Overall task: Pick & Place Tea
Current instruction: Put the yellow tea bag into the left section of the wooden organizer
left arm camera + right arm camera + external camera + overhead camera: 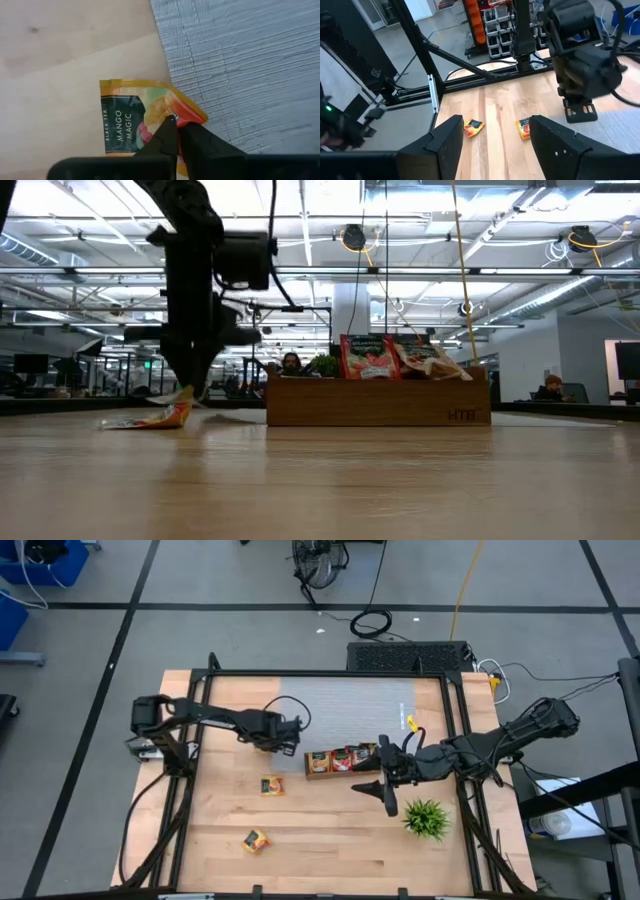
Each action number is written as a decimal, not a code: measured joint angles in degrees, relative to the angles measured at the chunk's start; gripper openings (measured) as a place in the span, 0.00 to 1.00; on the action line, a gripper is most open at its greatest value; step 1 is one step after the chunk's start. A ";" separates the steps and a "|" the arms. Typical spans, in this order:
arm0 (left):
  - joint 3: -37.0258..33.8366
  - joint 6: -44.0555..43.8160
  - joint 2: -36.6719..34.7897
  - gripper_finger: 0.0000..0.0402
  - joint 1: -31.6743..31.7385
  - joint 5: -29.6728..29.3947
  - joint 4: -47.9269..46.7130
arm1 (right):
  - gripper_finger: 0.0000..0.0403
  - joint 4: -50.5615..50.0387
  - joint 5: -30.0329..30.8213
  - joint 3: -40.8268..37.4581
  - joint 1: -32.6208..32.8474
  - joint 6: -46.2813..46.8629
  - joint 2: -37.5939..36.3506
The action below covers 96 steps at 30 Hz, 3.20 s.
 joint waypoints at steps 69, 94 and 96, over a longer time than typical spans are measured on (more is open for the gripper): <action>55.95 93.81 8.61 0.01 -22.61 -12.15 -18.16 | 0.44 8.53 -14.90 0.07 -18.73 34.31 7.06; 55.95 73.98 5.51 0.33 -22.77 -2.31 -20.14 | 0.00 -6.26 -16.57 0.01 -19.48 25.79 -0.18; 55.95 70.45 4.92 0.40 -22.61 0.05 -20.31 | 0.00 -8.77 -16.51 0.01 -19.77 24.99 -1.72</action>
